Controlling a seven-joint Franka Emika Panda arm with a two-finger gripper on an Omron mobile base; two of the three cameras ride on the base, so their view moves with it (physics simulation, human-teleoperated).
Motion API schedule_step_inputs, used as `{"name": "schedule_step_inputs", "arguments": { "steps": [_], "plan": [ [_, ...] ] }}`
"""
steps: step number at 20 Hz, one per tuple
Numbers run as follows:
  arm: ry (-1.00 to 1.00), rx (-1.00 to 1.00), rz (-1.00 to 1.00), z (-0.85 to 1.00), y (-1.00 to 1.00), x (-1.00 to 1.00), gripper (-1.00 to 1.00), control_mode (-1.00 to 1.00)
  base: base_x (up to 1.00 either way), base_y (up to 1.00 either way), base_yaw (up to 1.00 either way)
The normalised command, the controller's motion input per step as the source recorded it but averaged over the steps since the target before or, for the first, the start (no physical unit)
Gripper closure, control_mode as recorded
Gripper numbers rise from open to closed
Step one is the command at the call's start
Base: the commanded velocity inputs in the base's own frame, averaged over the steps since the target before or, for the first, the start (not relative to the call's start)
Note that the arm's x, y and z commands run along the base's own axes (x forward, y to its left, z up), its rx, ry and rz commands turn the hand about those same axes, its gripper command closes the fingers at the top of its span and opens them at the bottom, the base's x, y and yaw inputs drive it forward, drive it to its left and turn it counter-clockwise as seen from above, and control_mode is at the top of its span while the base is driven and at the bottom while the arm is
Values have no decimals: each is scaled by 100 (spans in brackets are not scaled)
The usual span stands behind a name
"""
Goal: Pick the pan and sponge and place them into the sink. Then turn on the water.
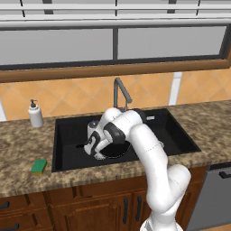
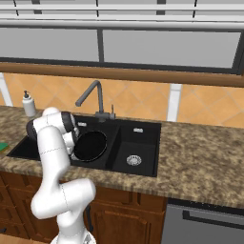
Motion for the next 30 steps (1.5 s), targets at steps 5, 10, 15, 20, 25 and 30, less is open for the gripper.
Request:
{"name": "schedule_step_inputs", "arguments": {
  "steps": [5,10,15,20,25,30],
  "plan": [
    [1,1,-8,-27,83,-15,100,-100,0,0,0],
    [0,0,-15,-49,67,-18,100,-100,0,0,0],
    [0,0,-17,-48,58,0,100,-100,0,0,0],
    [0,0,-14,-47,60,-1,100,-100,0,0,0],
    [3,0,-16,-51,68,-1,-100,-100,0,0,0],
    [3,0,-16,-15,40,0,-100,-100,0,0,0]
  ]
}}
